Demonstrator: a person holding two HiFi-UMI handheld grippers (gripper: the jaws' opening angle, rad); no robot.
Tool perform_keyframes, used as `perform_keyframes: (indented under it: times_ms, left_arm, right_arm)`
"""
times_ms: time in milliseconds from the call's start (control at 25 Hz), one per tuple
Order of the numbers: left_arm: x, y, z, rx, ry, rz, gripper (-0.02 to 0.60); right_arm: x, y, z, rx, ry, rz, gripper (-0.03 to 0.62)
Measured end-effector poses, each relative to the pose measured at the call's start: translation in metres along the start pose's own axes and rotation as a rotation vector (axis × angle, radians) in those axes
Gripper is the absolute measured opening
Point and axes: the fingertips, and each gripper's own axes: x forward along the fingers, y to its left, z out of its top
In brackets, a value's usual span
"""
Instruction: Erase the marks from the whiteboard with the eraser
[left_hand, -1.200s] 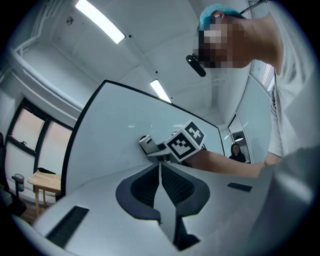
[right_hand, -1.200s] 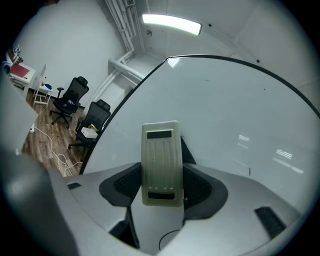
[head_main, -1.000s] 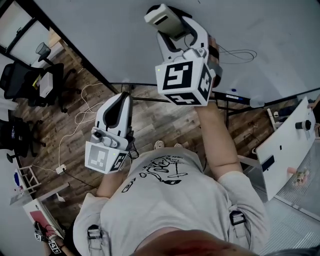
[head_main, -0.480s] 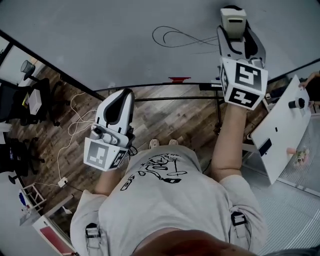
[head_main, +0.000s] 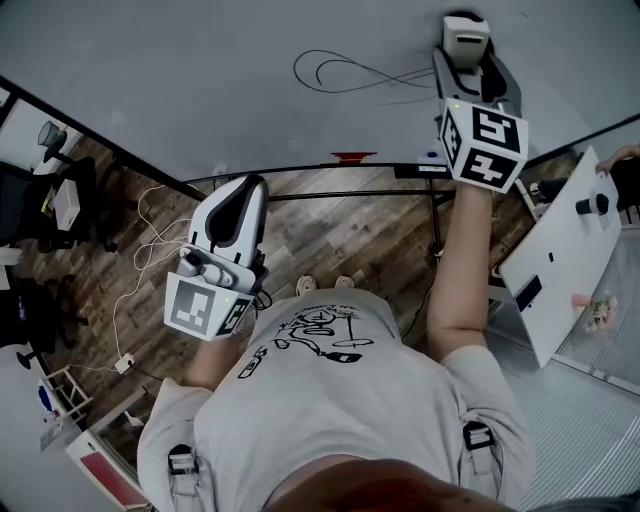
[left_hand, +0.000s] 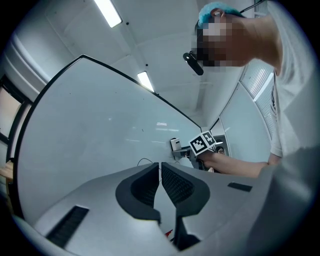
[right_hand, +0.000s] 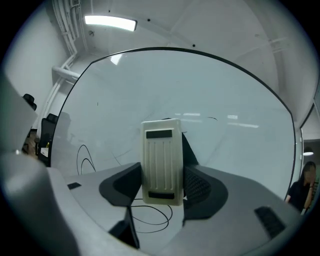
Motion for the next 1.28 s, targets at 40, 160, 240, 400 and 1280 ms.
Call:
perform_keyframes:
  times_ms: [40, 160, 240, 400, 1280]
  left_arm:
    - [0.0, 0.001, -0.001, 0.001, 0.002, 0.002, 0.032]
    - [0.001, 0.002, -0.003, 0.001, 0.008, 0.006, 0.032]
    - [0.001, 0.002, -0.003, 0.002, 0.009, 0.008, 0.032]
    - [-0.002, 0.0, 0.001, 0.01, 0.004, 0.01, 0.032]
    - [-0.041, 0.021, 0.007, 0.021, 0.001, 0.106, 0.032]
  right_arm:
    - [-0.001, 0.0, 0.0, 0.001, 0.0, 0.0, 0.256]
    - [0.0, 0.007, -0.002, 0.005, 0.003, 0.012, 0.256]
    - [0.003, 0.019, -0.002, -0.001, 0.007, 0.03, 0.256]
    - [0.007, 0.042, -0.002, -0.022, 0.008, 0.047, 0.256]
    - [0.019, 0.196, 0.005, -0.195, 0.097, 0.2, 0.256]
